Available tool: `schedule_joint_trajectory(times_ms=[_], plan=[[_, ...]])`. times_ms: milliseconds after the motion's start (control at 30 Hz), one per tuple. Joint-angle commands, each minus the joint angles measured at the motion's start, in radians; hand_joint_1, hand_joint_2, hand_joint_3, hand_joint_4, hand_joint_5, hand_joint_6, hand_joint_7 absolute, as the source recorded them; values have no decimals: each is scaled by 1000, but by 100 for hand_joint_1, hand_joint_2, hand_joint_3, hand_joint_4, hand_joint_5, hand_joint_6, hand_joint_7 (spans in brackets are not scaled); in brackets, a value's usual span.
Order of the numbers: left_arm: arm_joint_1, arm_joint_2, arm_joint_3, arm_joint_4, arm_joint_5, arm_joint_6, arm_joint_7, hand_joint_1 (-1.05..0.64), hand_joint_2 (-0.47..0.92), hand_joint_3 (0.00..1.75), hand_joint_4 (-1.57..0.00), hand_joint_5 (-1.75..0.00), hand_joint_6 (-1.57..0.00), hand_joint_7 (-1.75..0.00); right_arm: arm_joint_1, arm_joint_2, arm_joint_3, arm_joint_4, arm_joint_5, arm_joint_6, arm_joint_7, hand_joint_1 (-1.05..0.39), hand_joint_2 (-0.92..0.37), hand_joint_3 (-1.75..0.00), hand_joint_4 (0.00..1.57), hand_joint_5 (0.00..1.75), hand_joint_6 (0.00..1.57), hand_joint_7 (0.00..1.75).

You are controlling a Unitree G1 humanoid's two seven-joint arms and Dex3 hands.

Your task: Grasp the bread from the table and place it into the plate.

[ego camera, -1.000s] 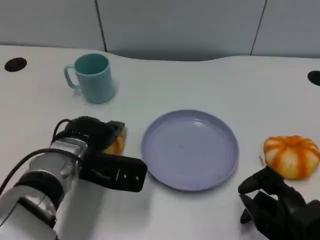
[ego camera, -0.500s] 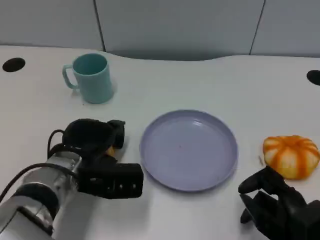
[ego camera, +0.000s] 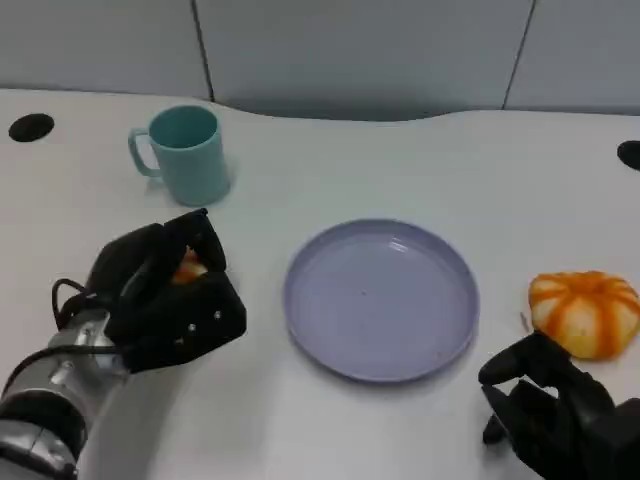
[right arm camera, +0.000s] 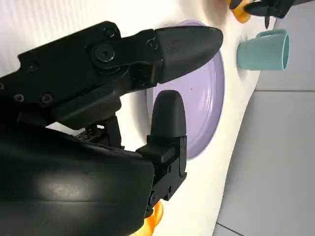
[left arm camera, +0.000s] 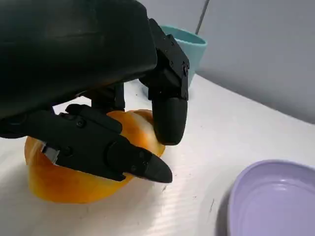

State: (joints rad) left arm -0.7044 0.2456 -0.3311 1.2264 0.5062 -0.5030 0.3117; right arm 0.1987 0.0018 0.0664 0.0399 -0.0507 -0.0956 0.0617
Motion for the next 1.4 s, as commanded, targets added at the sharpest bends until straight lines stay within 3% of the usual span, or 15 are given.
schedule_joint_trajectory(times_ms=[33,267,533,700,1100,1333,1400], plan=[[34,41,54,-69,-64,-84,-19,-8,86,5,-76,-175,-52,-175,-6,-8,-7,11,2,-6,-5,-28,-92,-32,57,175,35,175],[68,38,144,-173,-174,-183,-82,-4,86,4,-78,-175,-56,-175,-10,-7,-9,15,7,-2,-2,-28,-92,-32,57,175,35,175],[75,-45,202,-398,-372,-159,-348,-3,86,3,-81,-175,-60,-175,-19,-7,-9,26,15,-11,6,-29,-92,-32,56,175,35,175],[49,-81,174,-413,-327,-116,-383,1,87,4,-84,-175,-63,-175,-24,-5,-12,40,14,-23,1,-28,-92,-32,56,175,35,175],[-136,-203,-13,-200,-94,-72,-377,-4,85,4,-94,-175,-68,-175,-33,-14,-2,65,-4,-40,8,-31,-92,-32,54,175,35,175],[-197,-214,-95,-102,4,-66,-356,-13,86,5,-87,-175,-59,-175,-33,2,6,71,-1,-48,6,-30,-92,-32,59,175,35,175],[-212,-210,-126,-92,45,-52,-334,-22,87,5,-77,-175,-51,-175,-32,6,7,67,4,-42,10,-30,-92,-32,59,175,36,175]])
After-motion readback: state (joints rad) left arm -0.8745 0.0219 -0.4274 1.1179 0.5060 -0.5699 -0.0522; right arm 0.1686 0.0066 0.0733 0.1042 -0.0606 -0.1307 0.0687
